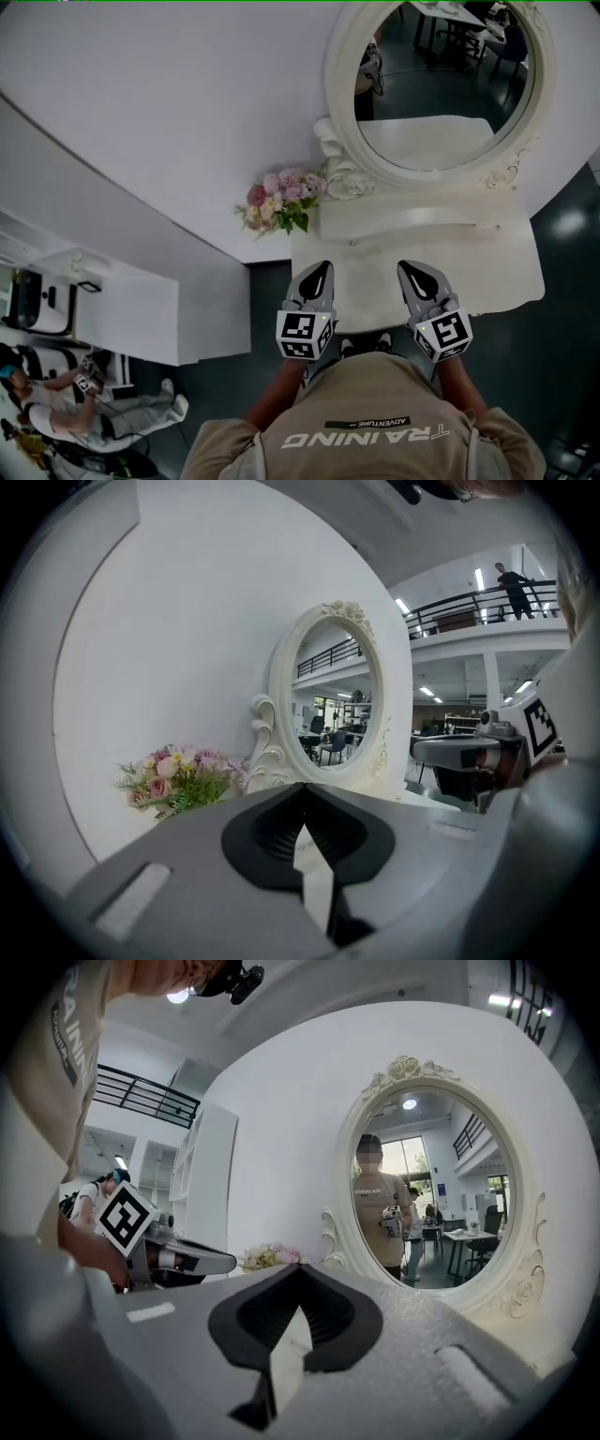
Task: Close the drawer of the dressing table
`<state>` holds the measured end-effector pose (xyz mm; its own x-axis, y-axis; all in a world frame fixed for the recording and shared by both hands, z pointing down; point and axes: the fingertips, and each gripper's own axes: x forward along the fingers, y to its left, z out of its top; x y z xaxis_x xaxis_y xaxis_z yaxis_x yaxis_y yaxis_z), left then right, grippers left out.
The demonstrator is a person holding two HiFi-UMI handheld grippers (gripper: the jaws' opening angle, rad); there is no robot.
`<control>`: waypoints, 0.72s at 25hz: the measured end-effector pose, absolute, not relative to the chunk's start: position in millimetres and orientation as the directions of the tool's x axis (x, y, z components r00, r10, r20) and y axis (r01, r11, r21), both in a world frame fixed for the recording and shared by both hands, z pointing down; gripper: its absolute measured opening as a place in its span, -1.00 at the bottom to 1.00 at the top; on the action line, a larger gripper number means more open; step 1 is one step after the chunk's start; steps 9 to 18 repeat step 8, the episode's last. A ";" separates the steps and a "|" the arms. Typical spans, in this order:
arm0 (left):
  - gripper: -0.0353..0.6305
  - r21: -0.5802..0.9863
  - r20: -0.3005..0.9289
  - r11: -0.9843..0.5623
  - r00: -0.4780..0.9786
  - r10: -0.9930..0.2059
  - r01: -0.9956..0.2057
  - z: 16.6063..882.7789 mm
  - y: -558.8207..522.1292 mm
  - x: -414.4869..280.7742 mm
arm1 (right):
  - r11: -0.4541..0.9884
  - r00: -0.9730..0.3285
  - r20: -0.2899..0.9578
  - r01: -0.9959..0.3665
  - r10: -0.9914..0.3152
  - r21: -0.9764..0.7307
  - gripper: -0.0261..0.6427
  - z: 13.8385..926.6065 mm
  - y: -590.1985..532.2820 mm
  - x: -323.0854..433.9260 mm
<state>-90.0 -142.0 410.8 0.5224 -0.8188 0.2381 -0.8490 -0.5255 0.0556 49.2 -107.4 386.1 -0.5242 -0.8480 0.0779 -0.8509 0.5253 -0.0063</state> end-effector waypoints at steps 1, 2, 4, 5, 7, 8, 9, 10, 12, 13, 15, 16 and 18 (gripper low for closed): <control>-0.84 0.057 0.237 -0.524 0.521 -0.820 -0.850 410.5 -141.8 -90.7 | 0.526 -0.525 0.078 -0.850 -0.848 -0.004 -0.92 385.5 -107.1 48.7; -0.84 0.059 0.237 -0.522 0.520 -0.821 -0.851 410.2 -141.7 -91.5 | 0.528 -0.526 0.077 -0.849 -0.847 -0.002 -0.92 384.8 -106.7 47.9; -0.84 0.064 0.238 -0.518 0.517 -0.822 -0.853 410.6 -141.3 -92.9 | 0.531 -0.529 0.077 -0.848 -0.845 0.000 -0.92 383.7 -106.2 46.7; -0.84 0.066 0.240 -0.518 0.517 -0.822 -0.853 411.4 -141.0 -93.2 | 0.531 -0.530 0.076 -0.847 -0.845 0.001 -0.92 383.5 -106.0 46.5; -0.84 0.069 0.242 -0.517 0.517 -0.821 -0.853 413.2 -140.4 -93.6 | 0.532 -0.531 0.076 -0.847 -0.844 0.003 -0.92 383.3 -105.7 46.2; -0.84 0.070 0.243 -0.517 0.517 -0.821 -0.853 414.0 -140.2 -93.8 | 0.533 -0.531 0.076 -0.846 -0.844 0.004 -0.92 383.2 -105.5 45.9; -0.84 0.070 0.243 -0.517 0.517 -0.821 -0.853 414.0 -140.2 -93.8 | 0.533 -0.531 0.076 -0.846 -0.844 0.004 -0.92 383.2 -105.5 45.9; -0.84 0.070 0.243 -0.517 0.517 -0.821 -0.853 414.0 -140.2 -93.8 | 0.533 -0.531 0.076 -0.846 -0.844 0.004 -0.92 383.2 -105.5 45.9; -0.84 0.070 0.243 -0.517 0.517 -0.821 -0.853 414.0 -140.2 -93.8 | 0.533 -0.531 0.076 -0.846 -0.844 0.004 -0.92 383.2 -105.5 45.9; -0.84 0.070 0.243 -0.517 0.517 -0.821 -0.853 414.0 -140.2 -93.8 | 0.533 -0.531 0.076 -0.846 -0.844 0.004 -0.92 383.2 -105.5 45.9; -0.84 0.070 0.243 -0.517 0.517 -0.821 -0.853 414.0 -140.2 -93.8 | 0.533 -0.531 0.076 -0.846 -0.844 0.004 -0.92 383.2 -105.5 45.9; -0.84 0.070 0.243 -0.517 0.517 -0.821 -0.853 414.0 -140.2 -93.8 | 0.533 -0.531 0.076 -0.846 -0.844 0.004 -0.92 383.2 -105.5 45.9; -0.84 0.070 0.243 -0.517 0.517 -0.821 -0.853 414.0 -140.2 -93.8 | 0.533 -0.531 0.076 -0.846 -0.844 0.004 -0.92 383.2 -105.5 45.9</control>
